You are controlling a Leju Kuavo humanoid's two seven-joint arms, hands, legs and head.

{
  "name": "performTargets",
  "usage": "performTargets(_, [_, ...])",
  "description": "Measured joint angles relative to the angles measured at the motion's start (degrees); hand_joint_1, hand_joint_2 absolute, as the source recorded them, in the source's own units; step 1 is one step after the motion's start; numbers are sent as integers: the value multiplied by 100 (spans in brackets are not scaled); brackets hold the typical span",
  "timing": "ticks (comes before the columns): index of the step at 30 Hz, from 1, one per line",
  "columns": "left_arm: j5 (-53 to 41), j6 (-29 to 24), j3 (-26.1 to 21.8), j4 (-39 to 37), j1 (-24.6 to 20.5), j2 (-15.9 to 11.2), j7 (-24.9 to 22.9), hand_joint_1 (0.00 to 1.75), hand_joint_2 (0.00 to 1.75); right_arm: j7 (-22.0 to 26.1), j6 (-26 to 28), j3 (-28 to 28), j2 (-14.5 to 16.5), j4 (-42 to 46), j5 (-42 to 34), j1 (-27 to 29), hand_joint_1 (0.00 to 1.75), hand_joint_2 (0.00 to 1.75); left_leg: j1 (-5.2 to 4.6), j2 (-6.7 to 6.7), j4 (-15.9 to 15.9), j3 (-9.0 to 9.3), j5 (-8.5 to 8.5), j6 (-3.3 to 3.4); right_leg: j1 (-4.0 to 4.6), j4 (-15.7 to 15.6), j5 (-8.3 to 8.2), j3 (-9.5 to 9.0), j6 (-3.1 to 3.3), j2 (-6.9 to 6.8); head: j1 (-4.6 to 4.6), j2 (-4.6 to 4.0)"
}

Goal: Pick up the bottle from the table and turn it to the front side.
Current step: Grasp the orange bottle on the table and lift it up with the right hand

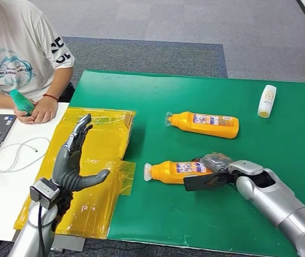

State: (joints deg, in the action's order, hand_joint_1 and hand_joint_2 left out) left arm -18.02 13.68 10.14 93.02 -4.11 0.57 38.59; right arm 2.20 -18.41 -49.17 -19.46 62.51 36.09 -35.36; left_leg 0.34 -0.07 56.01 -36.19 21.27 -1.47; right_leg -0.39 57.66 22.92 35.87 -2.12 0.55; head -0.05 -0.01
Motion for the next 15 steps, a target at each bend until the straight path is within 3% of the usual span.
performTargets(8, [33,7,-34,-2,53,-14,97,0,175,445,490,218,-98,23,-402,282,175,175,0,-1,0,-2,1,0,0,-1,2,0,0,-2,1,0])
performTargets(12, [44,45,-36,-2,54,-21,100,0,175,1321,629,689,-63,157,-1398,765,175,175,0,-6,0,-5,2,1,0,-1,3,-1,-1,-6,1,-1])
performTargets(15, [79,52,-33,0,58,-25,99,0,175,1797,615,1312,155,309,-2036,1299,175,175,0,-7,0,-8,3,0,1,0,4,2,0,-6,1,-1])
